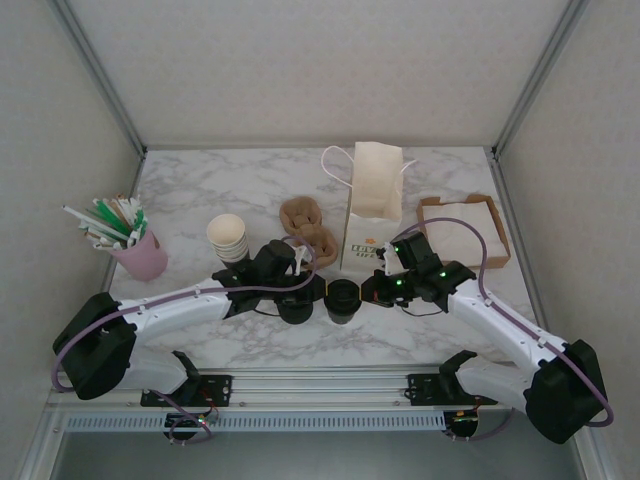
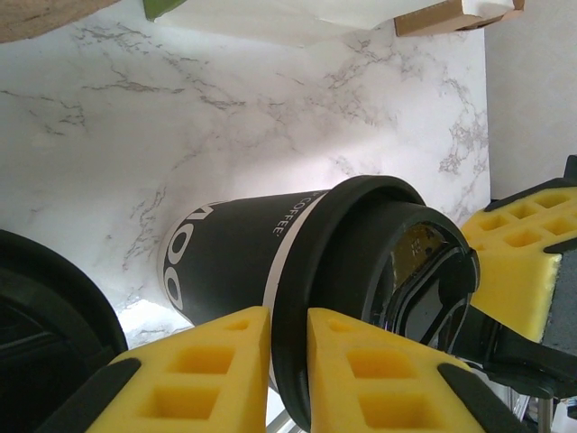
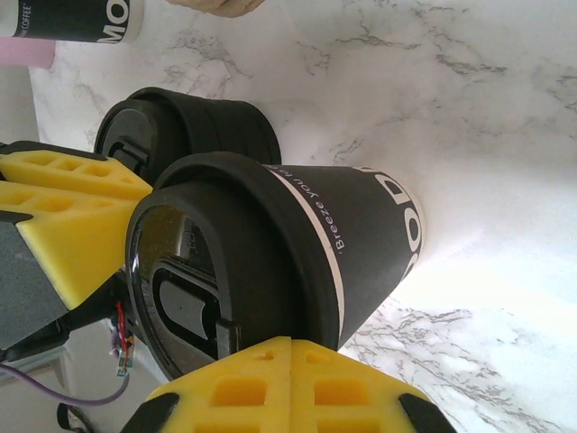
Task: Pack the takeout coffee
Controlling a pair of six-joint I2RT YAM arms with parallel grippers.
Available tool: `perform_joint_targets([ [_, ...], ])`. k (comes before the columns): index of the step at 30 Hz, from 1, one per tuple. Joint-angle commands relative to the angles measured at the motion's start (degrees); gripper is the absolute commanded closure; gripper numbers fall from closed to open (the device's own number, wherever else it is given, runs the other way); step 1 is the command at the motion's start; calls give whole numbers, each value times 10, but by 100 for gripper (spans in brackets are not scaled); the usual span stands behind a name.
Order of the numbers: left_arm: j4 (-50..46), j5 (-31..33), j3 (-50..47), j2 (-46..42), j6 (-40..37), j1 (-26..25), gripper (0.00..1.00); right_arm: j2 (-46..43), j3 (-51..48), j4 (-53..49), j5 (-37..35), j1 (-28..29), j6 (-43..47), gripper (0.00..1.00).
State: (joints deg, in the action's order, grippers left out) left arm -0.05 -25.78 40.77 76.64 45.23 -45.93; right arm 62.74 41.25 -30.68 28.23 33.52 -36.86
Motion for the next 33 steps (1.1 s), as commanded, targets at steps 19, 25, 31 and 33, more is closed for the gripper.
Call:
perform_joint_targets([
  [19,-23,31,10,-35,13,-4,76,-34,49,-94,-44,1,21,99],
  [25,-63,47,35,-70,3,2,69,-71,82,-146,-59,1,34,90],
  [31,-114,62,65,-127,-7,3,47,-125,117,-205,-67,1,43,66],
  [33,-132,68,73,-149,-10,3,39,-145,126,-227,-72,1,43,62],
])
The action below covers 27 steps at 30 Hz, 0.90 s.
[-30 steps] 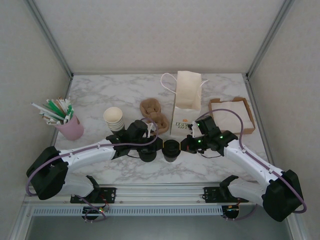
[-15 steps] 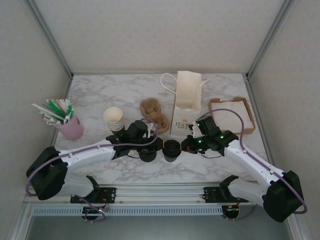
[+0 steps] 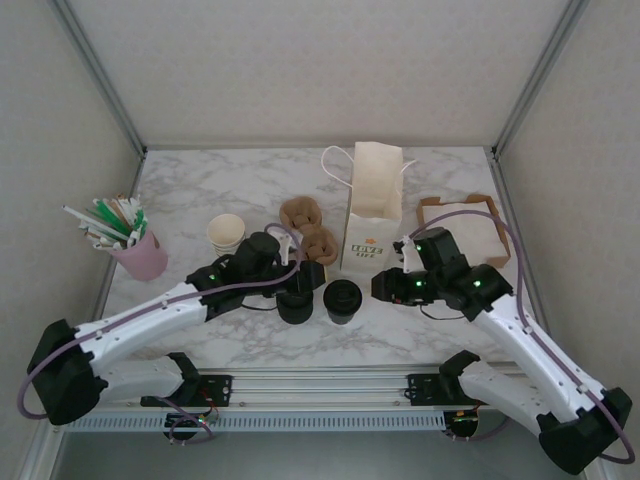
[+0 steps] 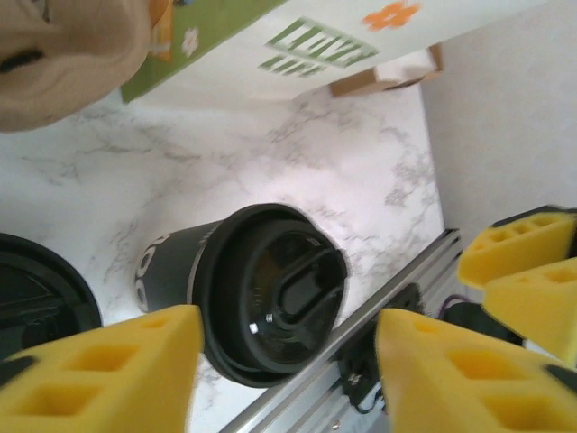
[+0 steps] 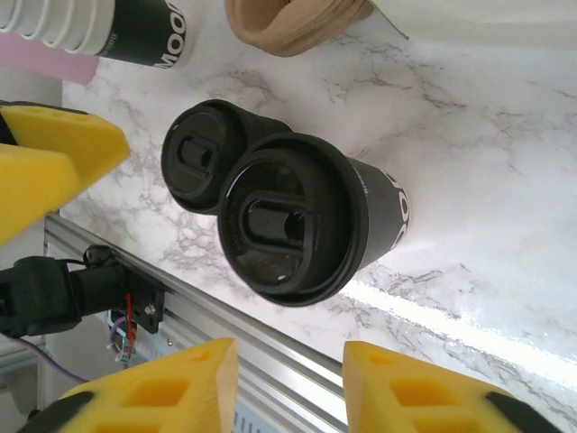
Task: Pack the takeout coffee
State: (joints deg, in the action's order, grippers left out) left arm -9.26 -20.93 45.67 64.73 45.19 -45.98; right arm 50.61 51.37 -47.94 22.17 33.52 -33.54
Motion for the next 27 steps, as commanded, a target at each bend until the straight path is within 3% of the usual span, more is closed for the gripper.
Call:
perform_joint_targets([
  [1,-50,23,27,-43,-10,4,36,-34,29,-64,-13,1,8,60],
  [14,-175,62,47,-213,-4,2,5,-188,63,-184,-22,1,-34,13],
  [16,-191,65,52,-236,-3,2,0,-204,74,-199,-18,2,-38,2],
  [27,-270,93,53,-344,9,2,0,-235,152,-314,-27,1,-35,1],
])
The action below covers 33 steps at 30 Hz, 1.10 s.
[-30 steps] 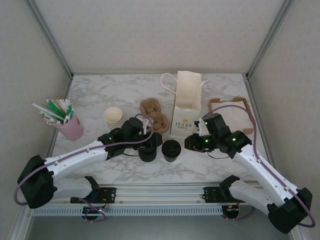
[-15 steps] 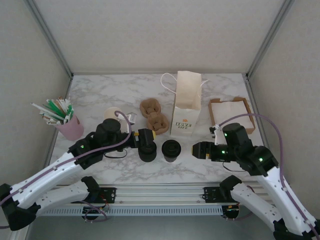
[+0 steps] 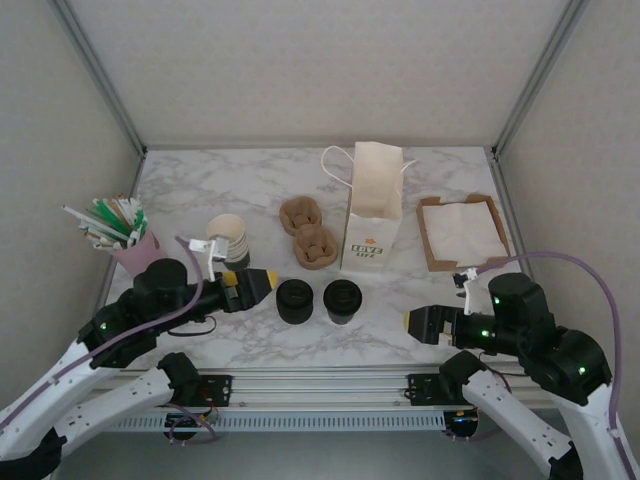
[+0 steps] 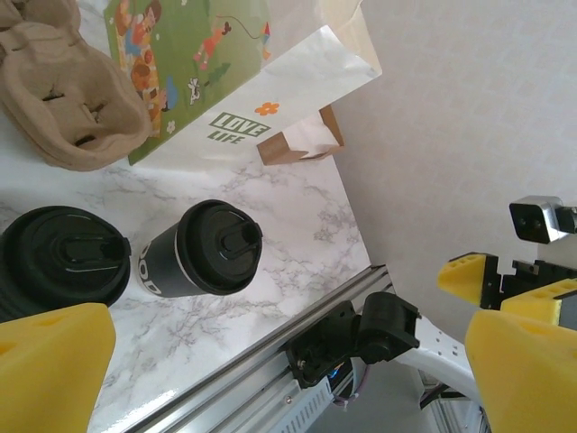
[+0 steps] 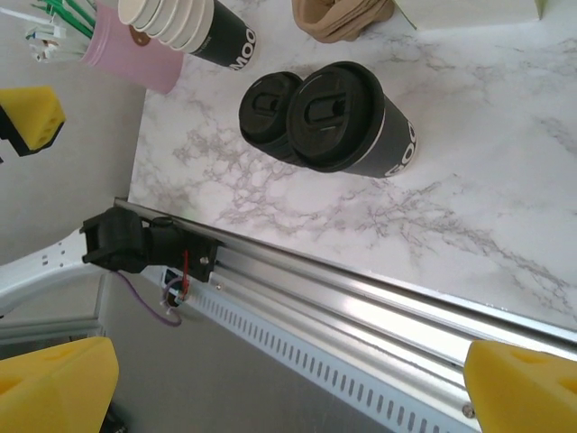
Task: Pack the takeout coffee
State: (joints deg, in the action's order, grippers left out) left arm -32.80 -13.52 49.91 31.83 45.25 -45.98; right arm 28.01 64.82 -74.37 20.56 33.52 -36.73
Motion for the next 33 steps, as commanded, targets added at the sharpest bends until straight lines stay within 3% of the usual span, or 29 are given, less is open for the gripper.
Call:
perform_joint_targets([
  [1,-34,20,9,-21,10,2,0,-11,19,-53,-10,1,-4,1],
  [8,-40,59,-2,-25,9,2,0,-1,19,-55,-11,1,2,1],
  [16,-25,89,-15,5,5,2,0,88,15,-16,-17,1,42,1],
  [22,0,99,4,83,3,3,2,170,29,4,-6,2,86,1],
  [33,-6,135,93,274,-33,9,12,260,16,84,-83,1,61,1],
])
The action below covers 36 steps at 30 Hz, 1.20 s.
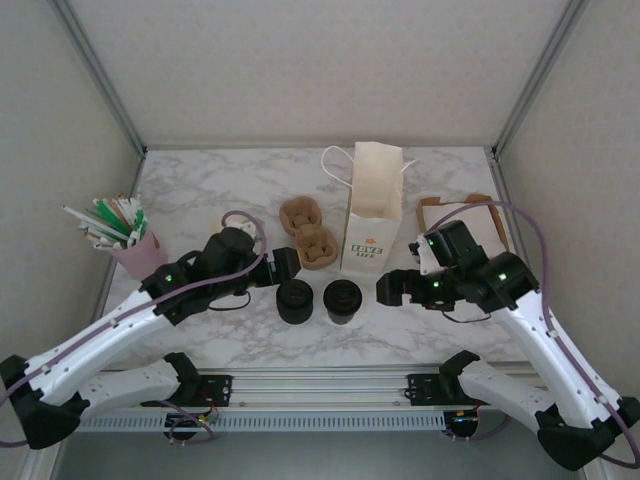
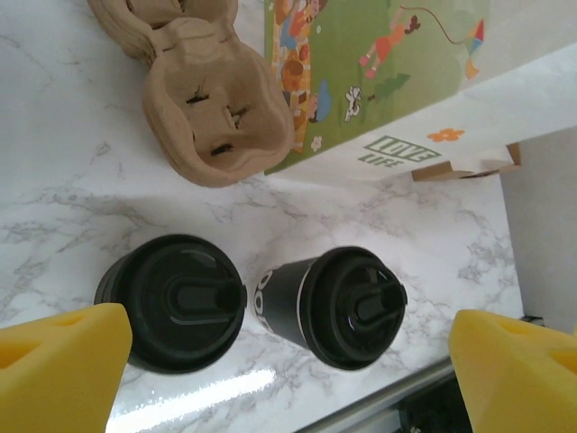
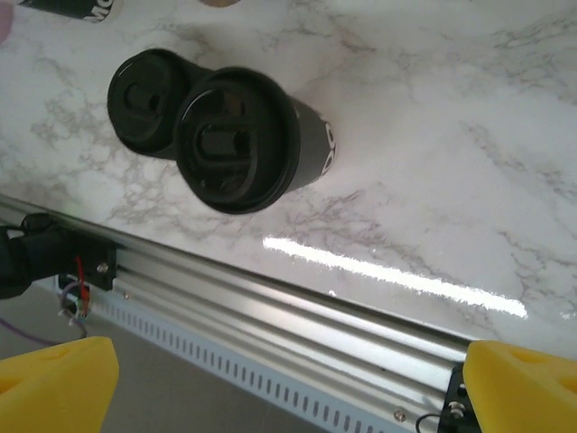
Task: Pack the takeout coffee
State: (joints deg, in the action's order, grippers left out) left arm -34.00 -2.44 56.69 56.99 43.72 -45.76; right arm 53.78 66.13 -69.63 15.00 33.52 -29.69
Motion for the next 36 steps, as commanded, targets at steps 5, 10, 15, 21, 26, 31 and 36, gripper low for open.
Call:
perform_joint_targets([
  [5,38,11,27,60,-29,18,20,-10,-28,108,-28,1,-17,1],
  [10,83,-18,26,98,-34,27,38,-7,-19,128,-87,0,26,1],
  [15,119,-50,43,163,-41,27,49,26,4,111,-145,0,48,1],
  [21,138,-67,92,255,-59,28,57,40,3,103,-189,-1,35,2],
  [26,164,-84,126,320,-62,37,59,38,-5,90,-222,-1,25,2],
  [31,182,-92,154,362,-58,46,60,27,-12,78,-234,-2,27,1],
  [36,194,-116,171,393,-57,47,62,21,-15,65,-256,-3,26,1],
])
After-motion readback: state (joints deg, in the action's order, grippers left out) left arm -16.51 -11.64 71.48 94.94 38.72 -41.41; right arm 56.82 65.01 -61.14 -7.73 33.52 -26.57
